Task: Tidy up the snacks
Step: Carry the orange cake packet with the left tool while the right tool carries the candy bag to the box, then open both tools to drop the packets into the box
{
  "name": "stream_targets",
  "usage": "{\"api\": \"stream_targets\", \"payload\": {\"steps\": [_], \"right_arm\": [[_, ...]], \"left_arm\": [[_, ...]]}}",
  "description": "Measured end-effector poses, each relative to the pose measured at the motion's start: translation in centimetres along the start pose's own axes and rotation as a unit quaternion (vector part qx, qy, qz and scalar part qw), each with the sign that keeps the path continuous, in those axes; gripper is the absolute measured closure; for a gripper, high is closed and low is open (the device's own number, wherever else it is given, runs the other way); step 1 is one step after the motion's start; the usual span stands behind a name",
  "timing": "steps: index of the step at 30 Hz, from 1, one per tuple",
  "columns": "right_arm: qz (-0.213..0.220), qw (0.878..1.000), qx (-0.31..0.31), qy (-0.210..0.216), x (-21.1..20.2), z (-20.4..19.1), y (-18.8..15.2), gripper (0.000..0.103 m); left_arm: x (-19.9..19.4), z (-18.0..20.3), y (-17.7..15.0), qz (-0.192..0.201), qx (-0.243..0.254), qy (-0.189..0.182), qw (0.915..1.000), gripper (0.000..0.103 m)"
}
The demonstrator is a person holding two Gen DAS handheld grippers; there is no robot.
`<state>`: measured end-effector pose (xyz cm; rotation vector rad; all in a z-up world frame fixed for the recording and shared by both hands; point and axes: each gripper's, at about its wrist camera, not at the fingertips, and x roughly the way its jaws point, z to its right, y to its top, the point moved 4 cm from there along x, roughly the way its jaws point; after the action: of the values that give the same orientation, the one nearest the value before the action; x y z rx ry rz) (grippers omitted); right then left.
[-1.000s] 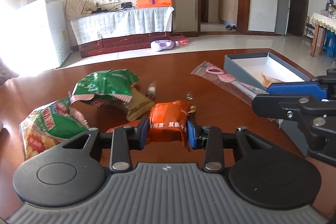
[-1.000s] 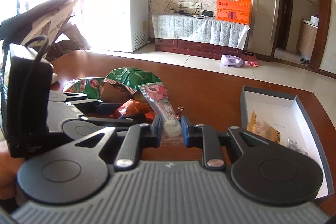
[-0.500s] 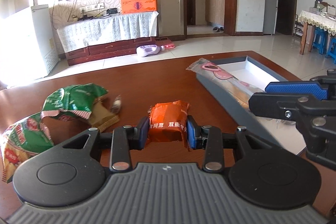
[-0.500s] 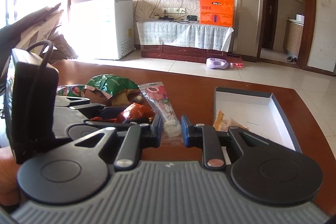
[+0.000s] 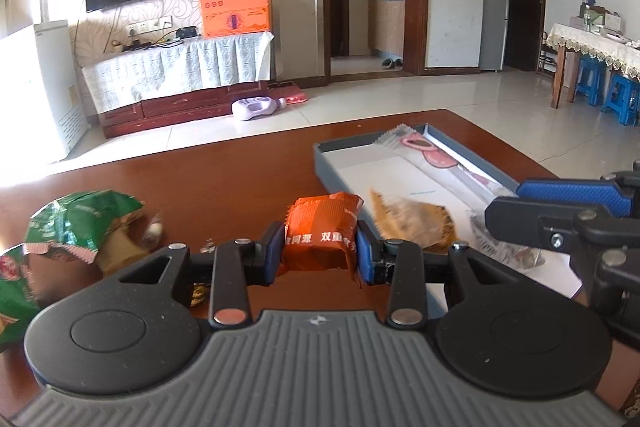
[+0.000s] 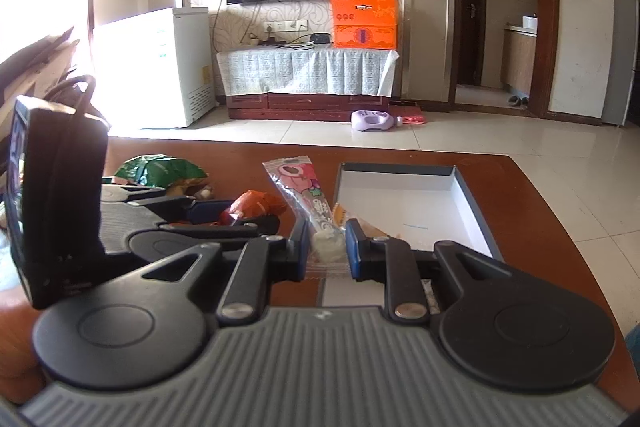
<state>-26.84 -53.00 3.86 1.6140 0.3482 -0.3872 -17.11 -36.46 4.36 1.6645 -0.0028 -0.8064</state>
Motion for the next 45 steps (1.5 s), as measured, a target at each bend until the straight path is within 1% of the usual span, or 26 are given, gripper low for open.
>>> {"api": "stream_targets", "payload": {"steps": [5, 11, 16, 21, 25, 33, 40, 45], "right_arm": [[-0.003, 1.000, 0.015, -0.016, 0.3, 1.6, -0.2, 0.081], [-0.008, 0.999, 0.031, -0.037, 0.7, 3.3, -0.7, 0.081], [-0.018, 0.998, 0.041, -0.049, 1.3, 4.2, -1.1, 0.081], [-0.033, 0.997, 0.045, -0.059, 2.1, 4.6, -1.5, 0.081], [-0.044, 0.996, 0.046, -0.067, 2.6, 5.1, -1.8, 0.081], [-0.063, 0.993, 0.051, -0.084, 2.8, 5.8, -2.6, 0.081], [-0.076, 0.992, 0.048, -0.088, 3.0, 5.9, -2.9, 0.081], [-0.083, 0.992, 0.044, -0.088, 3.2, 5.6, -2.9, 0.081]], "left_arm": [[1.3, 1.6, 0.3, -0.007, -0.011, -0.009, 0.9999, 0.060], [2.5, 3.2, 0.5, -0.008, -0.004, -0.018, 0.9998, 0.060], [4.4, 3.6, 0.8, -0.013, 0.001, -0.018, 0.9998, 0.060], [6.1, 4.2, 1.2, -0.013, 0.005, -0.021, 0.9997, 0.060], [7.2, 4.6, 1.9, -0.011, 0.003, -0.034, 0.9994, 0.060], [9.3, 6.1, 3.3, -0.002, 0.020, -0.053, 0.9984, 0.060], [11.2, 6.7, 4.1, -0.003, 0.022, -0.061, 0.9979, 0.060], [12.4, 6.9, 4.0, -0.010, 0.023, -0.063, 0.9977, 0.060]]}}
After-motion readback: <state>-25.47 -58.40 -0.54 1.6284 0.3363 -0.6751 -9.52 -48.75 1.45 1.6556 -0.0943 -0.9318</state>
